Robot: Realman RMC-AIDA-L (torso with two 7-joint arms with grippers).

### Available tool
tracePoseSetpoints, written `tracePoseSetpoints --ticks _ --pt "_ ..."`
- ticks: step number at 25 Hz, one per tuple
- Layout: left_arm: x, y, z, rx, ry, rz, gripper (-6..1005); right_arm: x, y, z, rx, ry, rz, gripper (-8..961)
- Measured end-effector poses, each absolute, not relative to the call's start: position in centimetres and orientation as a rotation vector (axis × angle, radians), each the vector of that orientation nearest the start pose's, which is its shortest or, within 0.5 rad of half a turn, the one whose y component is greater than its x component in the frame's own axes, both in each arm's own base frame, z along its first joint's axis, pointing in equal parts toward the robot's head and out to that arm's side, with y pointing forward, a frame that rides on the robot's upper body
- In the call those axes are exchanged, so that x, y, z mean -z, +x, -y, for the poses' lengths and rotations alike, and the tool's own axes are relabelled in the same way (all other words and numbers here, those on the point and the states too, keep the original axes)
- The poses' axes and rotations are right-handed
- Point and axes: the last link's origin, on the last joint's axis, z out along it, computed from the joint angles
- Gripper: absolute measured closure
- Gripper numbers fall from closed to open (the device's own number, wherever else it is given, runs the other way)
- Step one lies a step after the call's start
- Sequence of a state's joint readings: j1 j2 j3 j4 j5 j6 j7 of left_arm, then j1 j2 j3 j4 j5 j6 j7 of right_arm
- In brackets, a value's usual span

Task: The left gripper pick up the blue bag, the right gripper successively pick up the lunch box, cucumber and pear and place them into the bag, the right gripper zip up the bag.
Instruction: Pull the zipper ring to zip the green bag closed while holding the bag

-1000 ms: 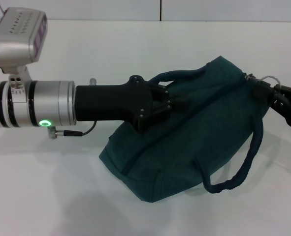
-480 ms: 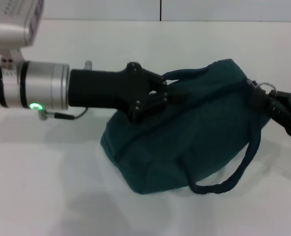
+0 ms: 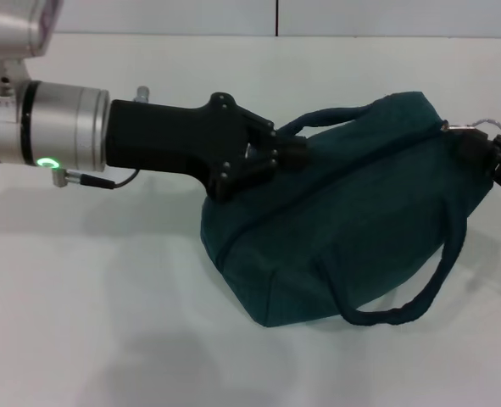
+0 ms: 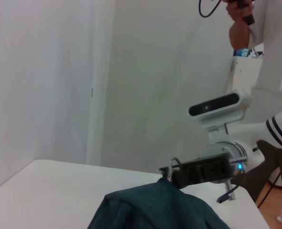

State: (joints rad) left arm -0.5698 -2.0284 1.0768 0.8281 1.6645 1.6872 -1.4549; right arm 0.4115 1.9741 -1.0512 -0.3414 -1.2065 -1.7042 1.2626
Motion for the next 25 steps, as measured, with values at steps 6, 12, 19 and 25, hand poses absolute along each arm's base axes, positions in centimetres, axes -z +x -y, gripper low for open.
tracePoseSetpoints --ticks 6,12,19,25 --pt "-0.4 -17.5 -33.4 0.874 -3.004 0.196 955 -1.5 28.0 -29.5 -1.288 -2.386 -0.814 871" --pt "-0.4 -17.6 -33.4 0.872 -3.004 0.197 956 -1.2 28.3 -29.4 -1.266 -2.383 -0.830 870" --pt "-0.5 -17.9 -33.3 0.870 -3.001 0.209 956 -2.4 28.6 -29.2 -1.327 -2.293 -0.800 869" --pt "-0.4 -18.0 -33.2 0.871 -3.000 0.211 957 -2.3 29.4 -29.5 -1.272 -2.257 -0.834 868"
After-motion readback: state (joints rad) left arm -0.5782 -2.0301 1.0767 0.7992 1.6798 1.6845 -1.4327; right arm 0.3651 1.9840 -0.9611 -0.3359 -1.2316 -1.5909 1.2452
